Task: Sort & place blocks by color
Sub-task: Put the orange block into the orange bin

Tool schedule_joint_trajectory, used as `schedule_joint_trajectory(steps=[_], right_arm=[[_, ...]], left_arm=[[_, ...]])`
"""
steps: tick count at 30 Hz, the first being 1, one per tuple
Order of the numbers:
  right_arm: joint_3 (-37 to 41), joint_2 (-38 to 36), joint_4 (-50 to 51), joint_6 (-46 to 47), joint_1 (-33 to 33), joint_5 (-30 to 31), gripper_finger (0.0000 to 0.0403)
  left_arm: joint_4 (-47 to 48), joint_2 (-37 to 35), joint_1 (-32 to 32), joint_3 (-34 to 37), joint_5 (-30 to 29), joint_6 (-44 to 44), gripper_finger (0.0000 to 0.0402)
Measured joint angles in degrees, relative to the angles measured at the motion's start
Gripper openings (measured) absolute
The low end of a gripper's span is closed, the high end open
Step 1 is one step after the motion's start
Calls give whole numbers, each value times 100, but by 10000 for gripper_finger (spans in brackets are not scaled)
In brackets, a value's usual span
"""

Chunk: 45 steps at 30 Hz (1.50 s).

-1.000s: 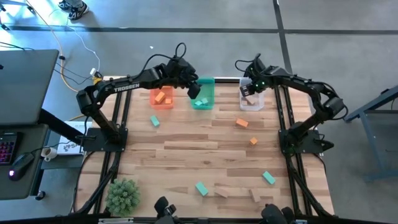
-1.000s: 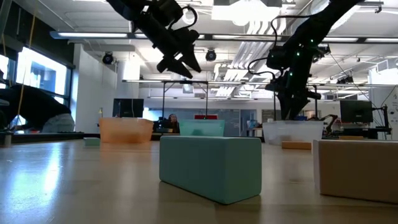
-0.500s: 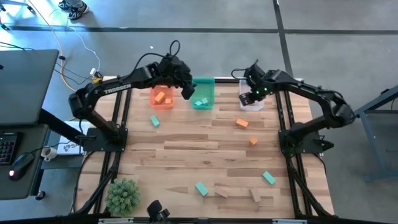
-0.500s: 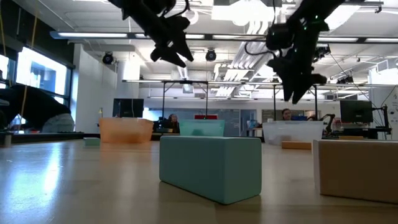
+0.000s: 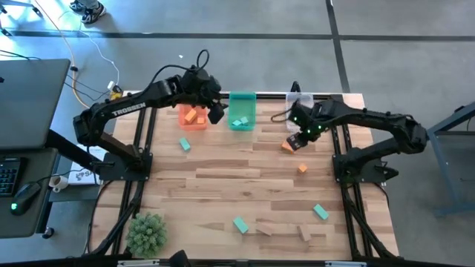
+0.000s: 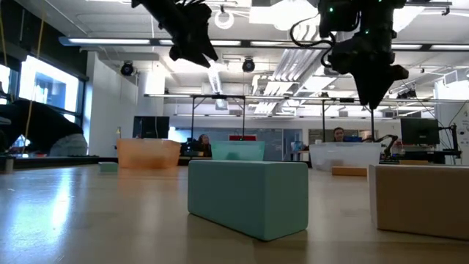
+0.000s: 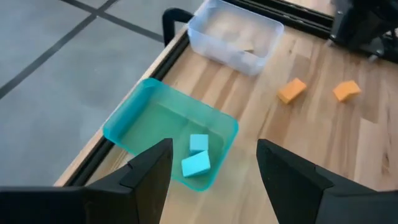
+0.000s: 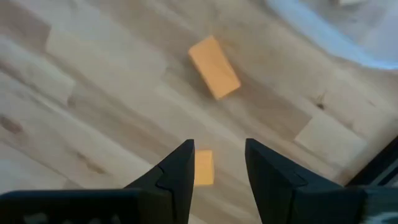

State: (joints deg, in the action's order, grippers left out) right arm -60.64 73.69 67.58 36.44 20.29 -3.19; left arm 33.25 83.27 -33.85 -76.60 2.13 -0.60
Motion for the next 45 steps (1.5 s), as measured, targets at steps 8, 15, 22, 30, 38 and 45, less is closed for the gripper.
schedule_joint_trajectory(steps=[8, 15, 22, 30, 38, 45], right_arm=[[0, 11, 117, 660, -843, 165, 181], [363, 13, 221, 1156, -1336, 134, 239], [933, 15, -285, 1625, -1648, 119, 245], [1776, 15, -1295, 1868, -1780, 140, 246], [2404, 17, -2116, 2018, -1897, 91, 245], [2661, 17, -2348, 2024, -1894, 119, 233]], left_arm=[[26, -3, 301, 0, 2, 135, 220], [41, -3, 519, 0, 4, 166, 220], [44, 0, 680, 0, 1, 233, 220], [44, 0, 770, 0, 0, 233, 220], [42, 0, 772, 0, 0, 233, 220], [40, 4, 772, 0, 0, 233, 220]])
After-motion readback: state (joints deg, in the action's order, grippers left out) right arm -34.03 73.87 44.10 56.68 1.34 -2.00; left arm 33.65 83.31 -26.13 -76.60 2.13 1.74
